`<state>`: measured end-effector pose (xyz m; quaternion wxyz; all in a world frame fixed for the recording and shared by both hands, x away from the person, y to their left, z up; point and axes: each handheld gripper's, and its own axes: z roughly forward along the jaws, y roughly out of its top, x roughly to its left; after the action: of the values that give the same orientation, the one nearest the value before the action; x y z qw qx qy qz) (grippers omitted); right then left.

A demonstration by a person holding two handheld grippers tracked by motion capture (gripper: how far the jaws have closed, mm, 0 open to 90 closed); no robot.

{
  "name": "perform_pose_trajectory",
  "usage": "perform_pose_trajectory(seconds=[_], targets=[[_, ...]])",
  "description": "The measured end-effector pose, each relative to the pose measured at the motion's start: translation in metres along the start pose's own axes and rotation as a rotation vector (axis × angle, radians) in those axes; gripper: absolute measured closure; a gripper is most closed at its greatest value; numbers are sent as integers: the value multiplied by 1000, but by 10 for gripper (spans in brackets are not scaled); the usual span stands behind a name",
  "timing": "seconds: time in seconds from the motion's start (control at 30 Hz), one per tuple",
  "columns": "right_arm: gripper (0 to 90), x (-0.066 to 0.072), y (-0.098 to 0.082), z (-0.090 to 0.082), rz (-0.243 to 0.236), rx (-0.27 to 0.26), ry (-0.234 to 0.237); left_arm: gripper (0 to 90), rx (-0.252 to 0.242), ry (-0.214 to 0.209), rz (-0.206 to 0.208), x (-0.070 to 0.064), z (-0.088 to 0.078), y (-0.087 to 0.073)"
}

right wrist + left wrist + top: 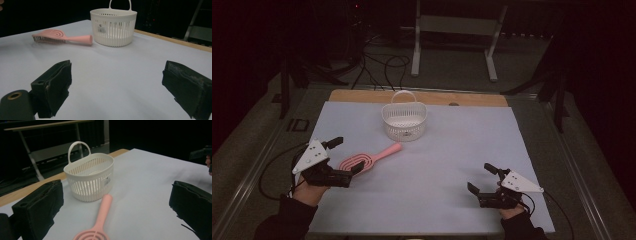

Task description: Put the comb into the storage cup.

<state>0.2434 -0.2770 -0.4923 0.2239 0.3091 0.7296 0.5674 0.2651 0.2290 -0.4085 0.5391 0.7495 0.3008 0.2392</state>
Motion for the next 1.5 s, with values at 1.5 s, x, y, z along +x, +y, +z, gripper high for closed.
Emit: perform_pose_trajectory(seconds=[1.5], targets=[[86, 1, 0, 1, 6, -2, 29, 15, 124, 0, -93, 9, 92, 25]])
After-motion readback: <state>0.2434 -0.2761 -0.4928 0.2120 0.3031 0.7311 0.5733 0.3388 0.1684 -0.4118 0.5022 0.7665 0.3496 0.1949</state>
